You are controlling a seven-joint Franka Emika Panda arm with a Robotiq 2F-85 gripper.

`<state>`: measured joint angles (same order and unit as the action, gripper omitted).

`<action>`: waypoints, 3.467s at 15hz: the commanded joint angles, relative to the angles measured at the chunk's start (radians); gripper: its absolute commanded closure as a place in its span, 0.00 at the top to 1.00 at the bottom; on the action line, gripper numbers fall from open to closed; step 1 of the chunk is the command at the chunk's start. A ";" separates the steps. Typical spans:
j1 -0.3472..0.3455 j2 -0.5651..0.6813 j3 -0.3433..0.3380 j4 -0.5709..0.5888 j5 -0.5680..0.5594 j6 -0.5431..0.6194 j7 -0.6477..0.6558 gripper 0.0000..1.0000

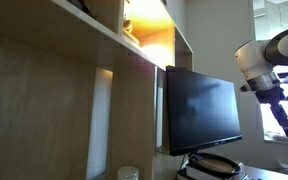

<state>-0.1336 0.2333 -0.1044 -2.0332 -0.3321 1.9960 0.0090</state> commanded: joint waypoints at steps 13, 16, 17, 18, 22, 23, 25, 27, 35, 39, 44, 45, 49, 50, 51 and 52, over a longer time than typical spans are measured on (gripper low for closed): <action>0.012 0.314 -0.055 0.138 -0.148 0.191 -0.071 1.00; 0.015 0.331 -0.055 0.125 -0.191 0.221 -0.123 1.00; 0.009 0.332 -0.046 0.123 -0.184 0.196 -0.168 1.00; 0.005 0.329 -0.039 0.116 -0.181 0.181 -0.212 1.00; 0.000 0.301 -0.019 0.079 -0.178 0.150 -0.367 1.00; 0.002 0.293 -0.015 0.071 -0.183 0.144 -0.402 1.00; 0.010 0.280 -0.011 0.051 -0.197 0.154 -0.436 1.00; 0.018 0.273 -0.005 0.040 -0.208 0.170 -0.446 1.00; 0.029 0.270 0.004 -0.014 -0.214 0.426 -0.374 1.00; 0.034 0.276 -0.013 -0.038 -0.217 0.569 -0.347 1.00; 0.037 0.309 -0.015 -0.005 -0.205 0.537 -0.369 1.00; 0.037 0.310 -0.015 -0.005 -0.205 0.537 -0.369 1.00; 0.024 0.308 -0.013 0.012 -0.169 0.521 -0.368 1.00; 0.026 0.316 -0.012 0.017 -0.168 0.517 -0.370 1.00; 0.033 0.324 -0.016 0.020 -0.173 0.520 -0.359 1.00; 0.046 0.333 -0.026 0.024 -0.190 0.514 -0.345 1.00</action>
<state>-0.1098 0.5462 -0.1156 -2.0303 -0.5169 2.5323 -0.3553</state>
